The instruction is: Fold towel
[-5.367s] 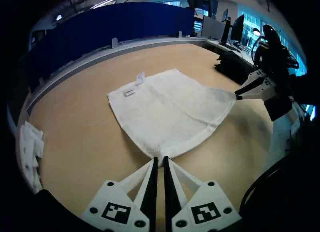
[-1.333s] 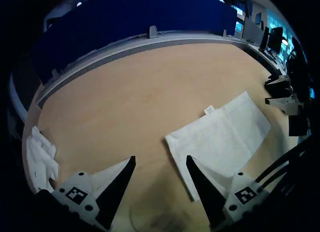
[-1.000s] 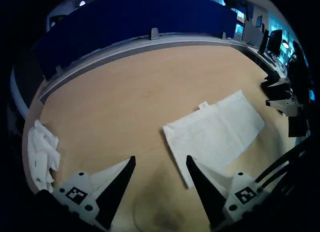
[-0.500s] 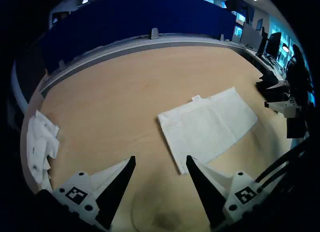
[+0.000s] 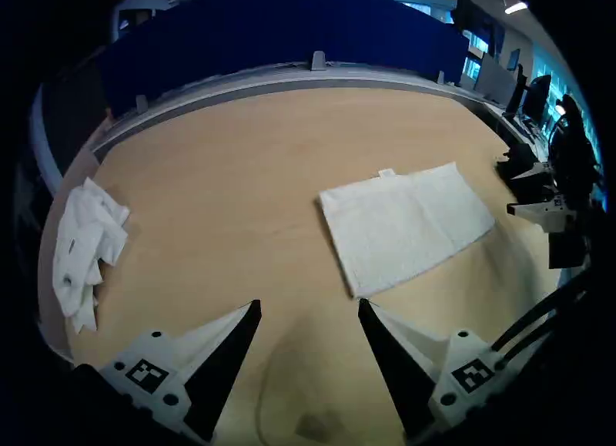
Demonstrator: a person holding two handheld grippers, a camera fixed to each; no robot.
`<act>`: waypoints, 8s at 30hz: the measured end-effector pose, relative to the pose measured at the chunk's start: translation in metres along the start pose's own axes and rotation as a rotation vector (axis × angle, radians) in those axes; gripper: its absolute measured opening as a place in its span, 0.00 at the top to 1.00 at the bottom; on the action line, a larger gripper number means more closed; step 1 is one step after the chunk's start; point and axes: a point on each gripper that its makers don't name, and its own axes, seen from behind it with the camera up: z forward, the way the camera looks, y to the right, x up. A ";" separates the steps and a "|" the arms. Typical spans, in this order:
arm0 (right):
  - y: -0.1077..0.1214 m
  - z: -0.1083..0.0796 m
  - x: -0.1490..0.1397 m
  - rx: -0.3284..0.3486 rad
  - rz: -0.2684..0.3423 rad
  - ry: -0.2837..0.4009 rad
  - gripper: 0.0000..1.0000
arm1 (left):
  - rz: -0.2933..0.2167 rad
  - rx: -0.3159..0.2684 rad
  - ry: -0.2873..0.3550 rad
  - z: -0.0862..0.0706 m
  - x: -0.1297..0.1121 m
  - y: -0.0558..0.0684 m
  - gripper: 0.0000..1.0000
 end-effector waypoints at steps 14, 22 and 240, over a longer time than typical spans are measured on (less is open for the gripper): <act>-0.023 0.012 -0.026 0.113 -0.135 -0.070 0.03 | -0.130 0.085 -0.025 -0.048 -0.063 -0.014 0.06; -0.024 0.025 -0.037 0.140 -0.136 -0.101 0.22 | -0.179 0.107 -0.037 -0.060 -0.082 -0.018 0.06; -0.078 -0.058 0.185 0.124 -0.172 0.286 0.95 | -0.236 0.043 0.152 -0.098 -0.012 0.017 0.07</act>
